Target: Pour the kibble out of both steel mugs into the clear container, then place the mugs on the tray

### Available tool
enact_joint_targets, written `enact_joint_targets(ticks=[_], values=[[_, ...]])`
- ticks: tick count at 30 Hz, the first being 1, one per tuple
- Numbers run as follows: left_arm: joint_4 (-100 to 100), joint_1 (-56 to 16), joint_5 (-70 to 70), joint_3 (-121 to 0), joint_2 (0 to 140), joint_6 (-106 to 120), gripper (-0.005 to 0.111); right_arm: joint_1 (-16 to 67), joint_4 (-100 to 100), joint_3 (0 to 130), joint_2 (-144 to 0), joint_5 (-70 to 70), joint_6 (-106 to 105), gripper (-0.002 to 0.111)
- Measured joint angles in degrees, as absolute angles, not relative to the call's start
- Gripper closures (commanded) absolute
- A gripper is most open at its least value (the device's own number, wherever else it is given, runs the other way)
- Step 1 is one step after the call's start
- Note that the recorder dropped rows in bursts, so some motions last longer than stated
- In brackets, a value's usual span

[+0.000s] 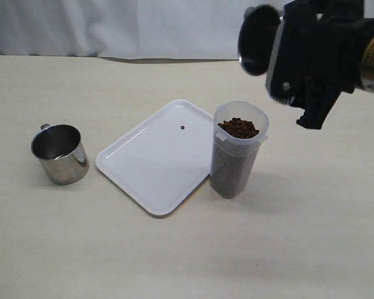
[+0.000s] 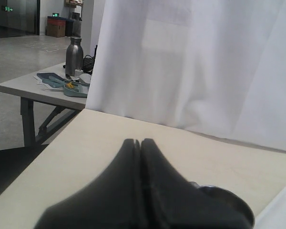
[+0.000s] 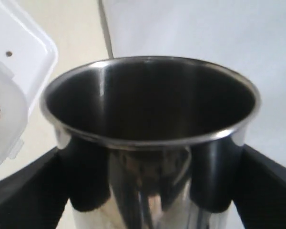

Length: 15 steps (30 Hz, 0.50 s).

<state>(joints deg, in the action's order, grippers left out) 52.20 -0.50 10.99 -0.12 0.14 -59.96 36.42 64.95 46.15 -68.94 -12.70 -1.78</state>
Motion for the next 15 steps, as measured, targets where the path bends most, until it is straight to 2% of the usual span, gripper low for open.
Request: enact_joint_targets(ticks=[7, 15], values=[[52.2, -0.5, 11.0, -0.1, 0.1, -60.0, 0.107, 28.9, 57.1, 45.5, -68.2, -7.6, 14.4, 0.103], [52.2, -0.5, 10.9, -0.1, 0.1, -60.0, 0.107, 18.2, 41.0, 40.0, -69.9, 16.0, 16.1, 0.103]])
